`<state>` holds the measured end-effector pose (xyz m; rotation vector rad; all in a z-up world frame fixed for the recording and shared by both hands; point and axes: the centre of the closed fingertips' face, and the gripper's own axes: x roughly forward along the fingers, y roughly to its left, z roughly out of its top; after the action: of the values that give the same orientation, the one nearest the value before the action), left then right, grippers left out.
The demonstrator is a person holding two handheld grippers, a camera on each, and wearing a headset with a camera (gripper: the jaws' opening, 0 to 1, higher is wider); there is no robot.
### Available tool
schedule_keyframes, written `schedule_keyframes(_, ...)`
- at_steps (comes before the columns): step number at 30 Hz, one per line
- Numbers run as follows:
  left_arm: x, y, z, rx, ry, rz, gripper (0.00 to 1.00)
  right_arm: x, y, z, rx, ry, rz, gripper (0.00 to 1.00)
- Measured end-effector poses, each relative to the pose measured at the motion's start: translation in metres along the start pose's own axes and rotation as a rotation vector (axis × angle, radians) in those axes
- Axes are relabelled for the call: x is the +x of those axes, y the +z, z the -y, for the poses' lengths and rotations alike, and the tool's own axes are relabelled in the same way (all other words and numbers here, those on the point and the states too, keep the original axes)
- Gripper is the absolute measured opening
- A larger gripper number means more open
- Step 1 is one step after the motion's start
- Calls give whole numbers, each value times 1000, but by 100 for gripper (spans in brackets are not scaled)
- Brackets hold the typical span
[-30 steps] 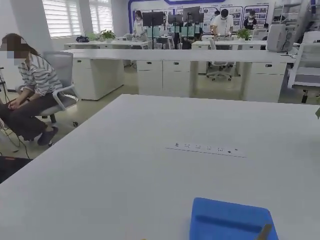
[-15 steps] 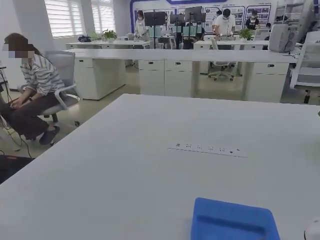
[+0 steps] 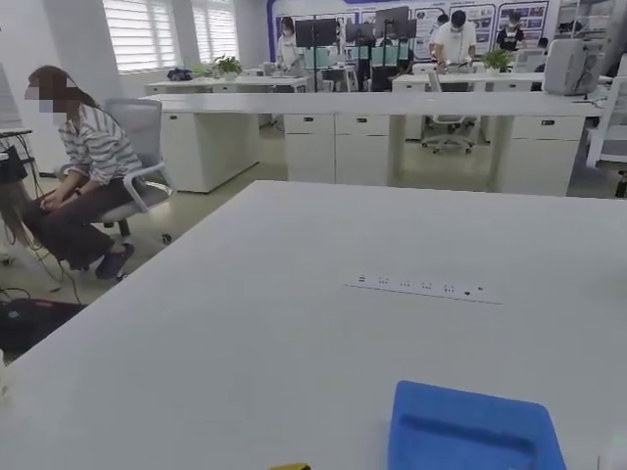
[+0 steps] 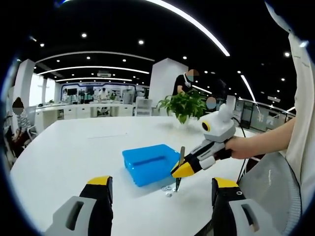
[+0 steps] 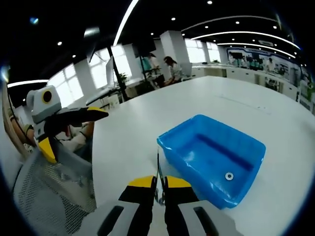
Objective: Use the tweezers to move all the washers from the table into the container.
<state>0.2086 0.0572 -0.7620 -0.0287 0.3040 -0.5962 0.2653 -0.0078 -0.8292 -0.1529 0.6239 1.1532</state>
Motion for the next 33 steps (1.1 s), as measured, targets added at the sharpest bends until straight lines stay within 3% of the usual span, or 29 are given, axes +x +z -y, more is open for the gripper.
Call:
schedule_keyframes(3,1,-5,1,27,3,-30,83,1,0,-3,-64,-4,-12,4)
schedule_keyframes(8,1,-7,0,53,7,-42,84,2,-3,-8,-136,-26,-40,3)
schedule_keyframes(16,3,-9,2,80,-4,-50,86,-4,-6,-5,-101,-64,-43,3)
schedule_keyframes(19,3,-4,4,89,-15,-27,85,-5,-5,2,-6,-88,-10,3)
schedule_keyframes(23,3,-5,0,93,0,-26,86,-7,-9,7,33,-96,-12,3)
schedule_keyframes(33,2,-5,3,125,2,-34,87,-12,-21,4,35,-106,-29,3)
